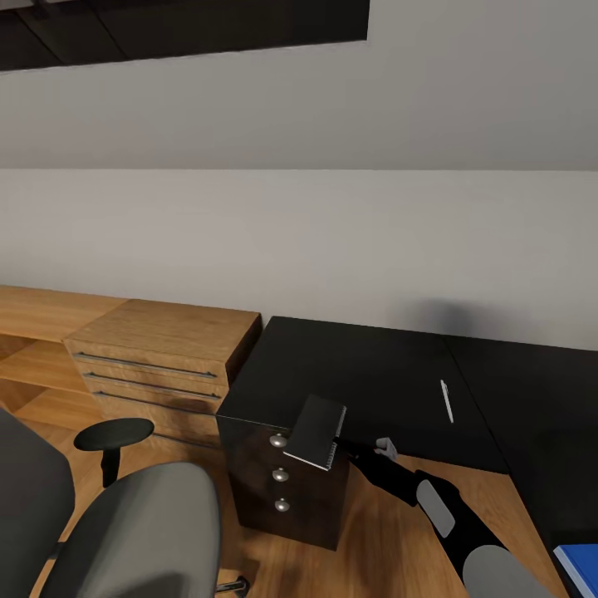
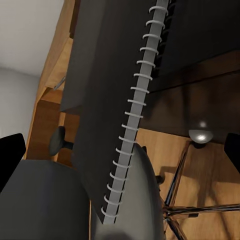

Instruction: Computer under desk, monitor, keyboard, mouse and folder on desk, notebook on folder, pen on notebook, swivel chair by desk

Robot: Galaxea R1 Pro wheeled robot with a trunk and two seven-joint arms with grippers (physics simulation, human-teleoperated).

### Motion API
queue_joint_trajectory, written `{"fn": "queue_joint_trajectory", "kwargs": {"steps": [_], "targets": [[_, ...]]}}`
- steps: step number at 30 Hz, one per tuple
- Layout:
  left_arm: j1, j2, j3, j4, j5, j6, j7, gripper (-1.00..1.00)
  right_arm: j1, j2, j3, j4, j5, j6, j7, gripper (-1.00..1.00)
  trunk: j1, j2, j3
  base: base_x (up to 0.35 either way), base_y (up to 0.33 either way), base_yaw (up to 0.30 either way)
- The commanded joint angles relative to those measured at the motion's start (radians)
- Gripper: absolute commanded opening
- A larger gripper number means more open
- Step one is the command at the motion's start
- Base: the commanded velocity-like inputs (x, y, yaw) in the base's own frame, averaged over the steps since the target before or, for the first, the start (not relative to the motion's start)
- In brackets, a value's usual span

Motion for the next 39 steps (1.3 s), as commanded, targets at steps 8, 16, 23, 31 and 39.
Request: {"fn": "queue_joint_trajectory", "kwargs": {"steps": [8,16,23,31,39], "targets": [[0.001,0.001,0.000,-0.001,0.011,0.001,-0.008,1.00,-0.001,0.002,-0.001,0.002,-0.006,0.002,0.001,1.00,0.000,0.000,-0.001,0.000,0.000,0.000],[0.000,0.001,0.001,-0.001,0.011,0.001,-0.008,1.00,-0.001,0.002,-0.001,0.002,-0.006,0.001,0.001,1.00,0.000,0.000,-0.001,0.000,0.000,0.000],[0.000,0.001,0.000,-0.001,0.011,0.001,-0.007,1.00,-0.001,0.002,-0.001,0.003,-0.005,0.001,0.000,1.00,0.000,0.000,-0.001,0.000,0.068,0.000],[0.000,0.000,0.000,-0.001,0.010,0.004,-0.006,1.00,-0.001,0.002,-0.001,0.004,-0.004,0.001,0.000,1.00,0.000,0.000,-0.001,0.000,0.032,0.000],[0.000,0.000,0.001,-0.001,0.010,0.004,-0.007,1.00,-0.001,0.002,-0.001,0.004,-0.004,0.001,-0.002,1.00,0.000,0.000,-0.001,0.000,0.006,0.000]]}}
